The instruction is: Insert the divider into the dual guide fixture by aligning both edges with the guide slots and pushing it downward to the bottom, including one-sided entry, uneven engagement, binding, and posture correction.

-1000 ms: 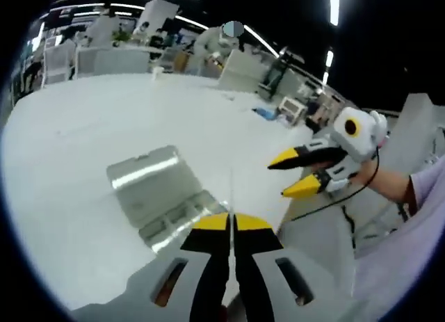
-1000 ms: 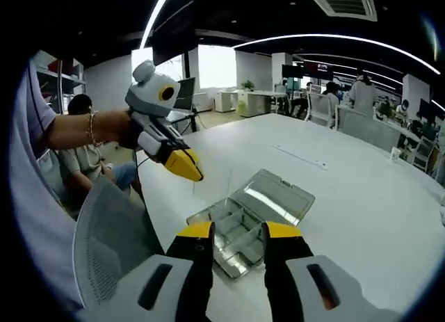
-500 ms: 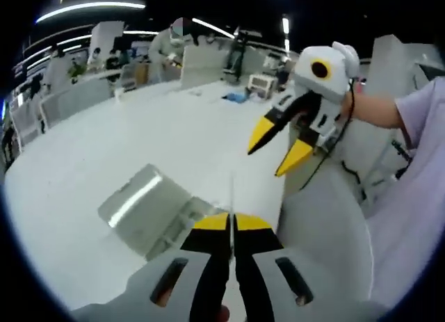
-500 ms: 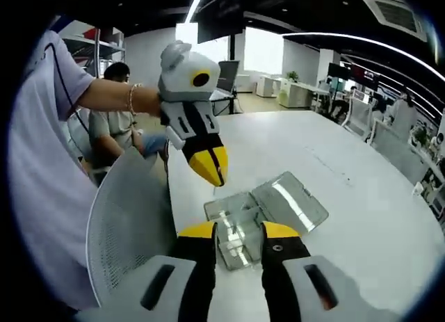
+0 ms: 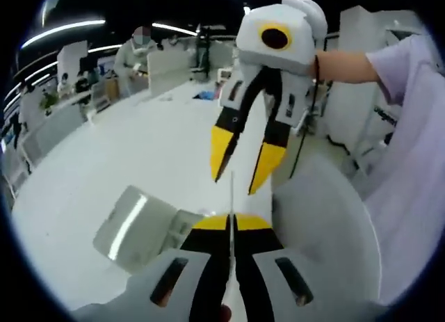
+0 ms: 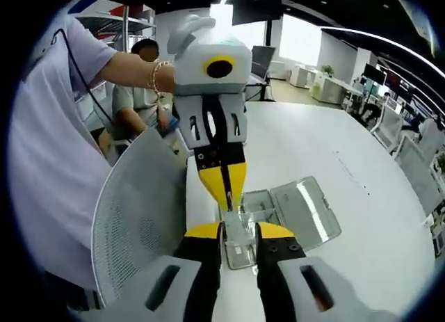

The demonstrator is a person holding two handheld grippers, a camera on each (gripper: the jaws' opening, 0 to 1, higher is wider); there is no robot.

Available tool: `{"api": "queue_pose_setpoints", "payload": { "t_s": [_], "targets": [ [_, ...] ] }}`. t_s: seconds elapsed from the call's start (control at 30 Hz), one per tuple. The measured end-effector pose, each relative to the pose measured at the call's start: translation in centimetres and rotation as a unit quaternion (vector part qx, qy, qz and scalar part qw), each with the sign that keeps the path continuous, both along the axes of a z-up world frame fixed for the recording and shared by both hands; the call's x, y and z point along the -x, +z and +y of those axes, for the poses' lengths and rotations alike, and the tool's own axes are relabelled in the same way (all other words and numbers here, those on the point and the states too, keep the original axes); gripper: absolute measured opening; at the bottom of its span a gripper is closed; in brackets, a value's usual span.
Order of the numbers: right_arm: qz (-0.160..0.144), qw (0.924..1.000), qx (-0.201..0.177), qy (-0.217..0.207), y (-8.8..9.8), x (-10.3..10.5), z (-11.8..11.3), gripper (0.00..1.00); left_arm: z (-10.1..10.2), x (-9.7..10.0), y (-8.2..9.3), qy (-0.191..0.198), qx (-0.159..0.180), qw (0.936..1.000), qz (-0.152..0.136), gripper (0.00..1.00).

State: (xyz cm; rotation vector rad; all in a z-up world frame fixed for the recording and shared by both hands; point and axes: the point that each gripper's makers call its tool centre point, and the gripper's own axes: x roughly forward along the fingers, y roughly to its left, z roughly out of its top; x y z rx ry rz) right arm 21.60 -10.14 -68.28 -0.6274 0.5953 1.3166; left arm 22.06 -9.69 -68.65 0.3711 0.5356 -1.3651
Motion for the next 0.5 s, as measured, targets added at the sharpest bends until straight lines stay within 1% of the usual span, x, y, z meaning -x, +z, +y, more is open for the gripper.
{"api": "queue_pose_setpoints", "payload": {
  "t_s": [0.1,0.23,0.3,0.43,0.5],
  "targets": [
    [-0.002,0.9999,0.009,0.012,-0.16,0.17,0.31,0.06,-0.14,0.14,0.10,-0.011,-0.008,0.9999,-0.007,0.00],
    [0.002,0.9996,0.020,0.021,-0.55,0.30,0.51,0.06,-0.47,0.08,0.46,-0.014,-0.006,0.9998,-0.012,0.00],
    [0.000,0.9994,0.026,0.024,-0.70,0.29,0.38,0.04,-0.53,0.16,0.29,-0.019,-0.013,0.9996,-0.019,0.00],
    [0.002,0.9993,0.028,0.024,-0.86,0.30,0.19,0.00,-0.58,0.42,0.11,-0.024,-0.014,0.9995,-0.017,0.00],
    [0.001,0.9993,0.030,0.024,-0.95,0.32,0.14,0.00,-0.67,0.43,-0.03,-0.025,-0.015,0.9994,-0.020,0.00]
  ]
}}
